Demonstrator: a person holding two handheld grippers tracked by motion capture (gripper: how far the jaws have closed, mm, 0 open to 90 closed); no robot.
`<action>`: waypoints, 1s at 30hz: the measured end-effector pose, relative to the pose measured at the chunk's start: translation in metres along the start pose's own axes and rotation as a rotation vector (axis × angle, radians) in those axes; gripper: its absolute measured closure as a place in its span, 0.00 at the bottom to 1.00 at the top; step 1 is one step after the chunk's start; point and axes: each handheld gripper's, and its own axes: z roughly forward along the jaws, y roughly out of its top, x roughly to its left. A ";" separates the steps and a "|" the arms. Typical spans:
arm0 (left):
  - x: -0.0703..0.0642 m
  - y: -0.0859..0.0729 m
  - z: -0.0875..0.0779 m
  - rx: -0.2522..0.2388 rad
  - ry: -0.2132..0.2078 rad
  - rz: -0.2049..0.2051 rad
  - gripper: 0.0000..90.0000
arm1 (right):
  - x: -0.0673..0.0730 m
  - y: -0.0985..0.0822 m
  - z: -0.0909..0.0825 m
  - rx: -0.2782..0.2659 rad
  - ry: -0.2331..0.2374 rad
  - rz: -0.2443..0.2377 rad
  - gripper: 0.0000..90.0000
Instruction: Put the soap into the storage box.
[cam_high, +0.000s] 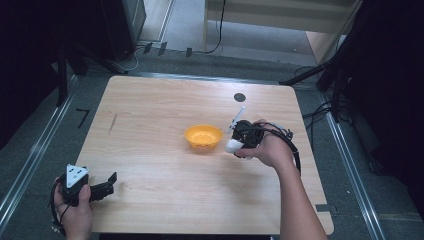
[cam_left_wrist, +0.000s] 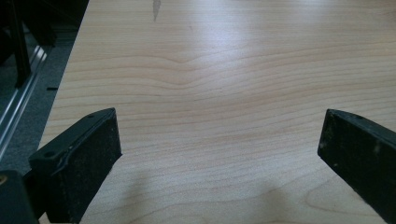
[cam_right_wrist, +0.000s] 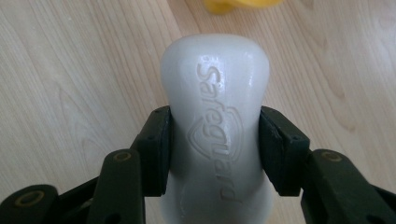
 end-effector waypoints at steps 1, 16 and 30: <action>0.000 0.000 0.000 0.000 -0.001 0.004 0.00 | 0.000 0.001 0.000 -0.001 0.001 -0.008 0.56; 0.001 0.000 0.000 0.001 -0.006 -0.008 0.00 | -0.001 0.022 -0.004 -0.033 -0.024 -0.143 0.56; 0.002 0.000 0.000 0.006 -0.011 -0.022 0.00 | -0.002 0.048 0.007 -0.084 -0.028 -0.223 0.56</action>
